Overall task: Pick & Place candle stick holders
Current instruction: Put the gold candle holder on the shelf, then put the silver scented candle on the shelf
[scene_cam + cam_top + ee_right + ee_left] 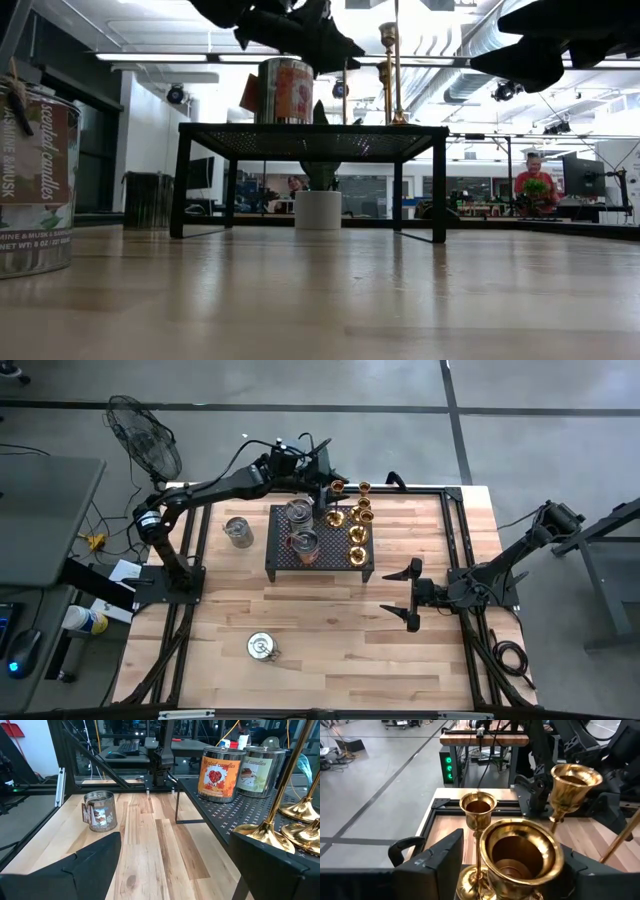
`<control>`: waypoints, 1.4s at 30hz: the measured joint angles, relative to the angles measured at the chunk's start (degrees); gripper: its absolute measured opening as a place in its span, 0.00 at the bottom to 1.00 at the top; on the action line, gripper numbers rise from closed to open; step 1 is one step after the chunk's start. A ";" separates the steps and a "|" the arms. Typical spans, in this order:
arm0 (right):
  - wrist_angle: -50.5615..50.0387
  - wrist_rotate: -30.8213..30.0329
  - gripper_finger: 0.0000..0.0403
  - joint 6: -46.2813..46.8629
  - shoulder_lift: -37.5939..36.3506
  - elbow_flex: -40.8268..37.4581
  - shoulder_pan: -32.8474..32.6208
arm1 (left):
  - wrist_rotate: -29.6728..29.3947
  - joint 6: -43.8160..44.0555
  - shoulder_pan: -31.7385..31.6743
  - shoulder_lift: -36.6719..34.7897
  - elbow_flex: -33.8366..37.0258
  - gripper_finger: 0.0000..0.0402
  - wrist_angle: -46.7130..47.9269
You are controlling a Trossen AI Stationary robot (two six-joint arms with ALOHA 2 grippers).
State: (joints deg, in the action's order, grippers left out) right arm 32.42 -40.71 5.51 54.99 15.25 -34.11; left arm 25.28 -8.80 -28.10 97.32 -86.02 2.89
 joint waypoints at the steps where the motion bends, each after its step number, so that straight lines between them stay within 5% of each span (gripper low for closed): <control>1: 0.00 -0.01 0.90 0.00 -0.01 0.00 0.01 | 0.06 0.06 0.00 -0.37 0.00 0.52 0.35; 25: 0.00 -0.02 0.90 -0.01 0.01 0.00 0.00 | -0.76 0.10 0.00 -12.03 -0.05 0.55 4.94; 35: 0.01 -0.02 0.90 0.00 0.00 0.00 0.00 | -4.16 -1.97 0.03 -25.56 -0.11 0.90 31.21; 42: 0.00 0.00 0.90 0.01 0.00 0.00 0.01 | -7.94 -1.36 3.65 -36.05 -0.11 0.99 52.43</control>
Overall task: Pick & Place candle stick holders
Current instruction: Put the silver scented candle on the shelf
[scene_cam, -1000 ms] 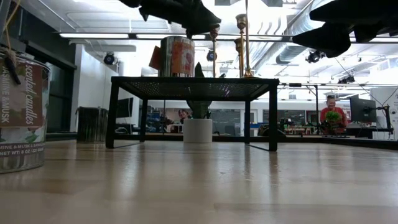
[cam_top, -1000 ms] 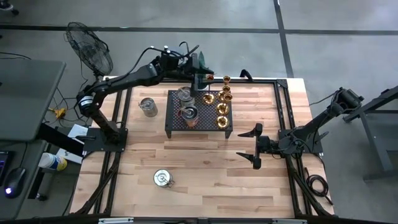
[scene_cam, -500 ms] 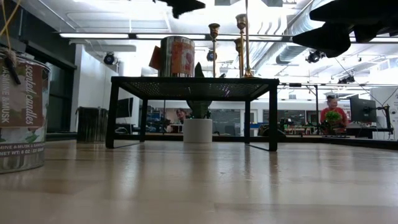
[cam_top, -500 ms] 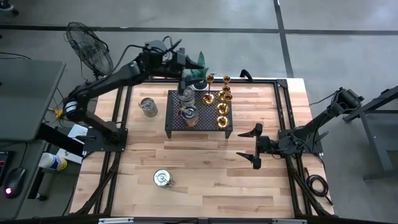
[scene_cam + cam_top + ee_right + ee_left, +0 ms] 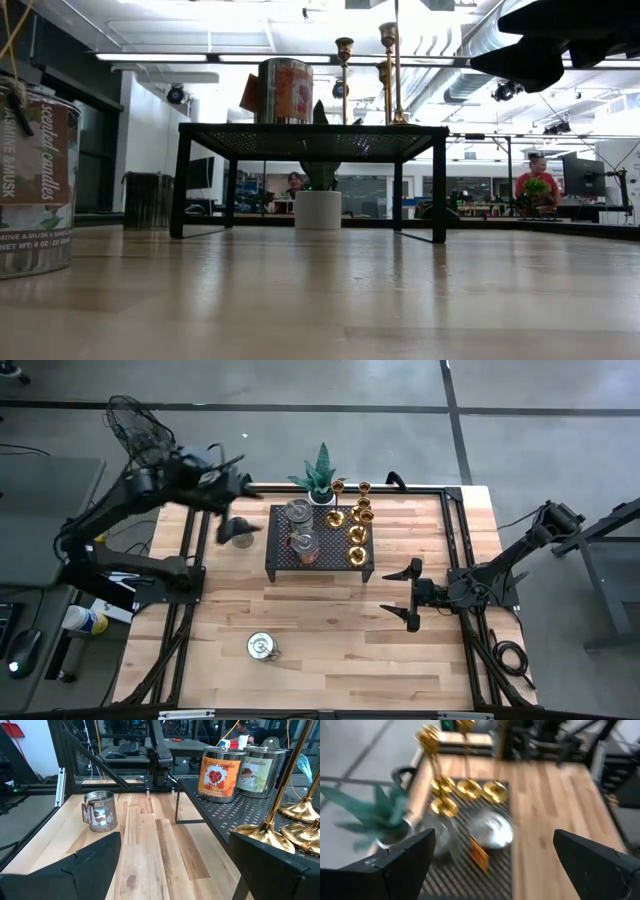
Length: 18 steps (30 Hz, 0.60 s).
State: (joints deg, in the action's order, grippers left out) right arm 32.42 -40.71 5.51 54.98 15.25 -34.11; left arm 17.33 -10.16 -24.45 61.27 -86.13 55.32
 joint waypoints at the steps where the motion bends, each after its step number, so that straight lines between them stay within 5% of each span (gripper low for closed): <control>1: 0.00 0.00 0.90 -0.02 0.00 0.00 0.00 | -0.44 0.54 0.96 -1.18 0.00 0.99 2.14; 11: 0.00 -0.01 0.90 -0.02 0.00 0.00 -0.01 | -14.26 17.23 14.36 -5.22 0.00 0.99 19.17; 18: 0.00 -0.01 0.90 -0.02 0.00 0.00 0.00 | -17.64 28.61 24.22 -1.89 0.02 0.99 26.11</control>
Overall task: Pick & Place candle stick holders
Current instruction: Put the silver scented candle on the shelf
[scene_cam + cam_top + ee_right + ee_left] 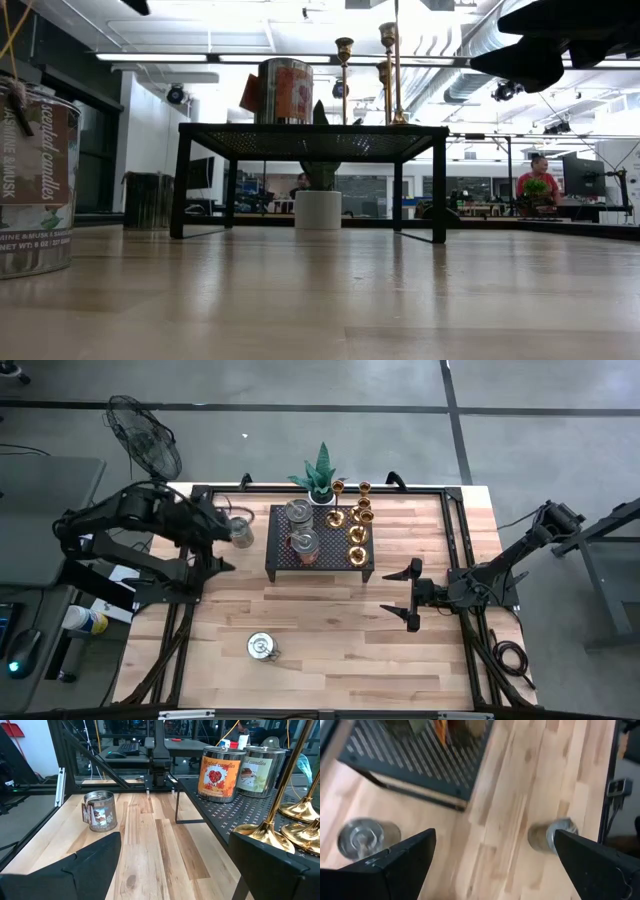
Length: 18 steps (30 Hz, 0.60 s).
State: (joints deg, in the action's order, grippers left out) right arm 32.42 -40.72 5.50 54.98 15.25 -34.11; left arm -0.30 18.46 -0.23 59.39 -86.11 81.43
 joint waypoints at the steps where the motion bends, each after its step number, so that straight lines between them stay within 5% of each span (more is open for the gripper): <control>1: 0.00 0.01 0.90 0.00 0.02 0.00 0.00 | -0.41 1.33 1.49 0.59 0.00 0.99 0.66; 18: 0.00 0.01 0.90 0.01 0.02 0.00 0.00 | -14.71 22.07 26.27 12.21 0.04 0.99 1.84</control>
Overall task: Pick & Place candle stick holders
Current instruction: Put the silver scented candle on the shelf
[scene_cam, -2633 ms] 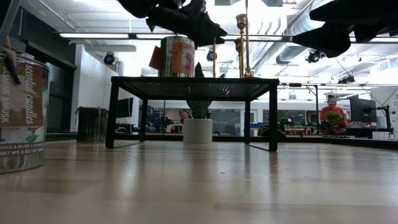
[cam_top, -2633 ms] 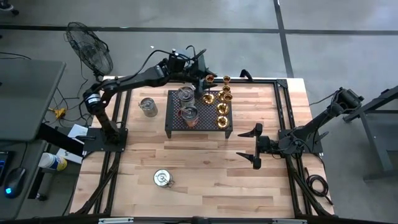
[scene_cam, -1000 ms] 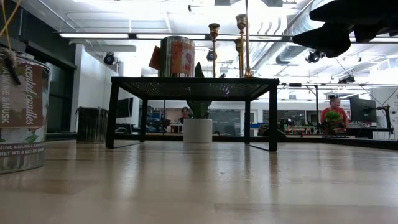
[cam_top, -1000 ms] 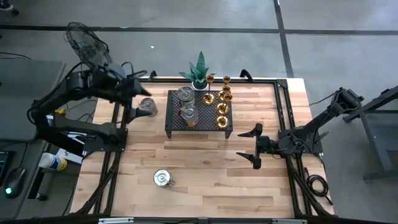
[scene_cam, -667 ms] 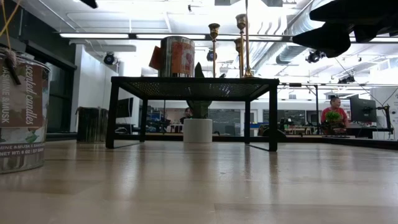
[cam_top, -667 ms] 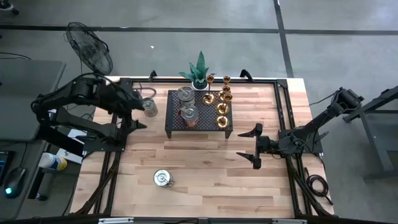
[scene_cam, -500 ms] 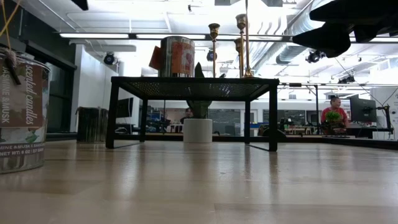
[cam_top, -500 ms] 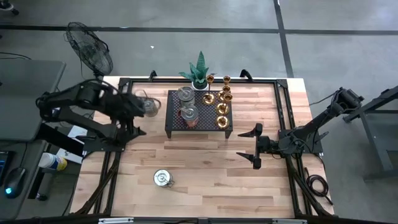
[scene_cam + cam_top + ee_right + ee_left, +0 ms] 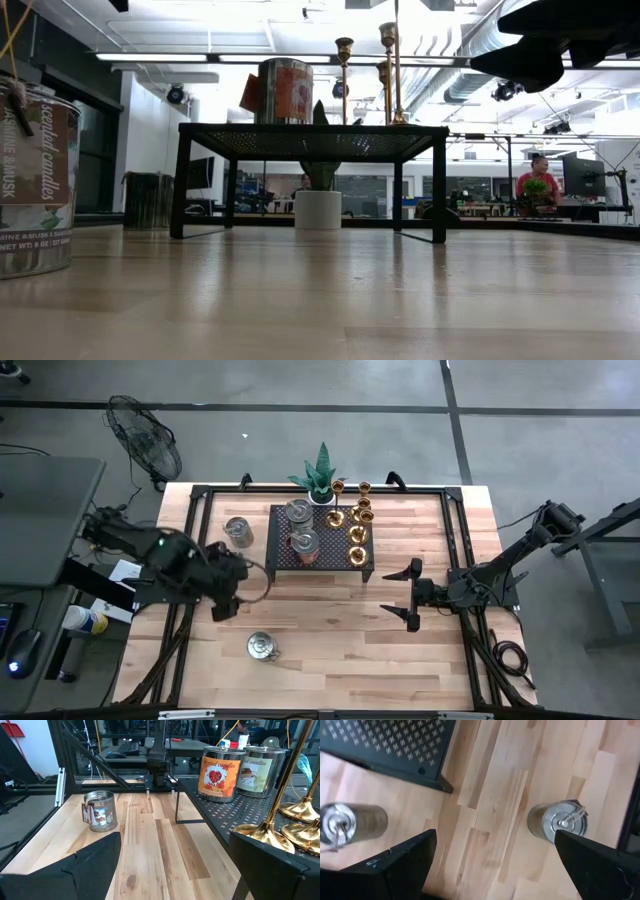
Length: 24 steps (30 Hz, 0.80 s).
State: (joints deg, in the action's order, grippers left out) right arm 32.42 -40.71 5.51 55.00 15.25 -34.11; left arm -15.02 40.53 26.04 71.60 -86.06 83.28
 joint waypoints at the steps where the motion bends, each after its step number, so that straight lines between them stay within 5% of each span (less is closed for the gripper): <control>1: 0.00 -0.01 0.90 0.00 -0.01 0.00 -0.01 | -1.30 0.32 1.31 0.47 0.00 0.99 -0.47; 10: 0.00 0.00 0.90 0.01 -0.01 0.00 0.00 | -8.45 0.61 8.64 -2.56 5.78 0.99 -9.45; 24: 0.00 0.00 0.90 0.01 -0.02 0.00 0.00 | -4.81 3.36 21.85 -27.31 44.48 0.99 -38.17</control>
State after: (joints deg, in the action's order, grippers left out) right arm 32.42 -40.71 5.52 54.98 15.25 -34.11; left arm -19.83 43.89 47.89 44.29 -41.58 45.11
